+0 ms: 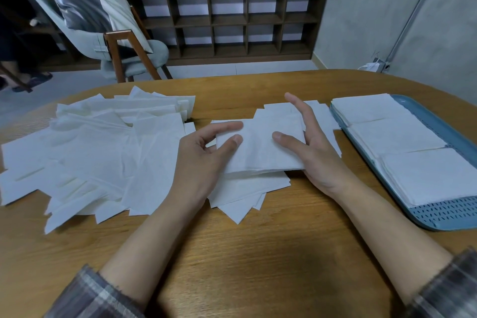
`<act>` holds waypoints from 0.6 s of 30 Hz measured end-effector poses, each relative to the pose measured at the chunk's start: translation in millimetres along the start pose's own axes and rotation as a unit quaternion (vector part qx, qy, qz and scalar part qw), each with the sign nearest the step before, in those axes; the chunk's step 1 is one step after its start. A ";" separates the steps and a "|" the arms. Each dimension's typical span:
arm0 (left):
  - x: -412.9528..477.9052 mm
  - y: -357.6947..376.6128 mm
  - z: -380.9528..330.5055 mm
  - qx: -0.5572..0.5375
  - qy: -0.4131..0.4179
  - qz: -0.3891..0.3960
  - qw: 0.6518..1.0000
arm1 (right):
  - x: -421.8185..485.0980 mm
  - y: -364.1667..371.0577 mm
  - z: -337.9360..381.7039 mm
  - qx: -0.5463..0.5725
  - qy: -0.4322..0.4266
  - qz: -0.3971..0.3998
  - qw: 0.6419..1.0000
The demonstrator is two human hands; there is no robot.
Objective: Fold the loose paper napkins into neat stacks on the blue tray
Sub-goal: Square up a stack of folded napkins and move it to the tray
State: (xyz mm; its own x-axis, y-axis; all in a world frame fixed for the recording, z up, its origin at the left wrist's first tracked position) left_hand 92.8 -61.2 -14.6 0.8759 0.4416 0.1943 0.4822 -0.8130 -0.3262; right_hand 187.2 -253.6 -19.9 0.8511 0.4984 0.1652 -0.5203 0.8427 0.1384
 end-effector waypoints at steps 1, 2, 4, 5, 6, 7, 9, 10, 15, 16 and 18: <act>-0.8 1.4 0.2 0.000 0.000 -0.001 1.000 | -0.6 0.7 0.1 -0.004 0.000 0.002 1.000; -1.4 2.5 0.6 -0.001 -0.001 -0.001 1.000 | -0.8 0.7 0.2 -0.006 0.000 0.001 1.000; -2.4 3.6 -1.0 -0.006 -0.001 0.001 1.000 | -0.8 0.2 0.7 -0.004 -0.001 0.002 1.000; -2.6 3.7 -1.4 -0.008 0.001 0.003 1.000 | -1.2 0.0 0.9 -0.004 -0.002 0.004 1.000; -2.4 3.7 -1.4 -0.007 0.005 0.004 1.000 | -1.0 -0.6 0.6 -0.008 -0.004 0.005 1.000; -2.3 3.5 -2.0 -0.001 0.008 0.005 1.000 | -0.8 -1.0 0.1 -0.017 -0.005 0.005 1.000; -2.2 3.6 -2.6 0.015 0.015 0.007 1.000 | -1.4 0.2 0.8 -0.043 -0.010 0.002 0.999; -1.9 3.2 -2.2 0.028 0.020 0.006 0.999 | -1.3 1.3 1.9 -0.059 -0.014 -0.002 0.998; 3.8 -3.8 6.0 0.131 0.035 -0.030 0.990 | 0.4 -1.0 2.7 -0.035 -0.009 -0.021 0.999; 4.9 -5.1 6.5 0.133 0.027 -0.032 0.990 | 0.4 -2.1 2.5 0.008 -0.003 -0.023 1.000; 5.8 -5.9 4.1 0.093 0.000 -0.017 0.996 | -0.4 -2.3 4.1 0.112 0.008 -0.022 0.993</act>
State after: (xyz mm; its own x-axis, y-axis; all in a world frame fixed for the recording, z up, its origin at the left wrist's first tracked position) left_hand 95.1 -52.2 -15.3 0.8591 0.4676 0.2081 0.5058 -0.7135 -0.4849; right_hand 187.7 -256.6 -16.3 0.8733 0.4668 0.1397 -0.4840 0.7979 0.3593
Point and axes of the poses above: each hand's wrist, its own x-axis towards the middle knuckle, its own y-axis out of the palm, z = x × y, the point moved 3 cm from there along x, towards the middle knuckle, and after that the axes turned 14 degrees about x, right-handed, at the moved point
